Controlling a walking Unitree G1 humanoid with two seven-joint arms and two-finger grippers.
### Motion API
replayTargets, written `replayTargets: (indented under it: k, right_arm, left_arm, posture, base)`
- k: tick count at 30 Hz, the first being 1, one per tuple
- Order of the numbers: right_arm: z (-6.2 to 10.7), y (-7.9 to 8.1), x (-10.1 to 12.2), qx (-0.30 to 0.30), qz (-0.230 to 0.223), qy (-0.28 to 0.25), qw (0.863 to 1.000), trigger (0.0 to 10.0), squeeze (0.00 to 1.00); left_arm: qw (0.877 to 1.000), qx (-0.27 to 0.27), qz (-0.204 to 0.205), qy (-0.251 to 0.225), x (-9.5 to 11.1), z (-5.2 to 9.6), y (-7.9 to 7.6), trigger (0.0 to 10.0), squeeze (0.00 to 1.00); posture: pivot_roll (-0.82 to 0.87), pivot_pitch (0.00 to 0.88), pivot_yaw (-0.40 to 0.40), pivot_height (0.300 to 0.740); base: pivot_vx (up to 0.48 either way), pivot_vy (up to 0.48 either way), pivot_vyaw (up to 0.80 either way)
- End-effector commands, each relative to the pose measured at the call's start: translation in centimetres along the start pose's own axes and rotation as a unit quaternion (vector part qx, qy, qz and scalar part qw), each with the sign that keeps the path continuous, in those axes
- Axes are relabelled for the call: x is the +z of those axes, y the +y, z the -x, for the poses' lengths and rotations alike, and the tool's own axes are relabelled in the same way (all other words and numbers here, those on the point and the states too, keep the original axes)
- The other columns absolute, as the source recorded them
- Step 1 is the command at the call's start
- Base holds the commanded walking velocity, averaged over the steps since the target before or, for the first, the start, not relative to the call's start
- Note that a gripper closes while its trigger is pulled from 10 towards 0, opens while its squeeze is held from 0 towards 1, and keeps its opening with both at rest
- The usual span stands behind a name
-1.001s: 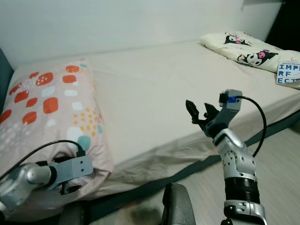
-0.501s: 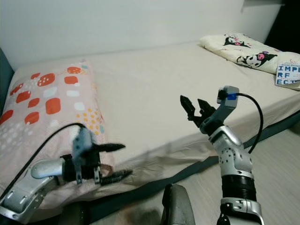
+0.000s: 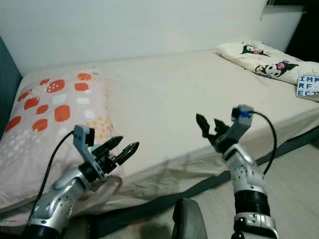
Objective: Clean up the room
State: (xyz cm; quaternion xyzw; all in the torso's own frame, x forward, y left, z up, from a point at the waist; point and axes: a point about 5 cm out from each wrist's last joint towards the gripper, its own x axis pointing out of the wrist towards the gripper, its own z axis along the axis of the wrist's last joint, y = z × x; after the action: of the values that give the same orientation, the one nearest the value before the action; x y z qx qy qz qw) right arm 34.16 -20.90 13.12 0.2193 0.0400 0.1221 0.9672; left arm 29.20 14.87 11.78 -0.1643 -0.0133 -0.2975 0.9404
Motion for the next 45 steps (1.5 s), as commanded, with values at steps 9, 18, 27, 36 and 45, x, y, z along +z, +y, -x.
replayTargets:
  k: [9,18,27,36,45]
  right_arm:
    - [0.2,0.2,-1.9,0.022,0.008,0.016,1.0,10.0,0.0]
    - [1.1,-1.2,-3.3,-0.007,-0.001,0.031,1.0,10.0,0.0]
    - [4.4,-4.1,-9.3,-0.069,-0.026,0.121,0.99,10.0,0.0]
    - [7.1,-5.4,-12.5,-0.114,-0.045,0.171,0.978,10.0,0.0]
    - [11.2,-7.2,-15.6,-0.182,-0.069,0.218,0.956,10.0,0.0]
  left_arm:
    - [0.998,0.052,0.035,-0.018,-1.2,0.4,1.0,10.0,0.0]
    - [0.996,0.078,0.047,-0.005,-2.7,1.4,1.9,10.0,0.0]
    - [0.962,0.226,0.069,0.134,-9.9,7.1,4.9,10.0,0.0]
    - [0.925,0.302,0.081,0.216,-13.2,11.3,5.3,10.0,0.0]
    - [0.887,0.347,0.1,0.287,-16.3,15.8,4.5,10.0,0.0]
  posture:
    - [-0.01,0.0,-0.11,0.594]
    - [-0.01,0.0,-0.101,0.623]
    - [0.0,0.0,-0.099,0.658]
    - [0.0,0.0,-0.098,0.682]
    - [0.01,0.0,-0.105,0.707]
  base:
    - [-0.153,0.0,0.0]
    - [0.0,0.0,0.0]
    - [0.0,0.0,0.0]
    - [0.0,0.0,0.0]
    - [-0.213,0.0,0.0]
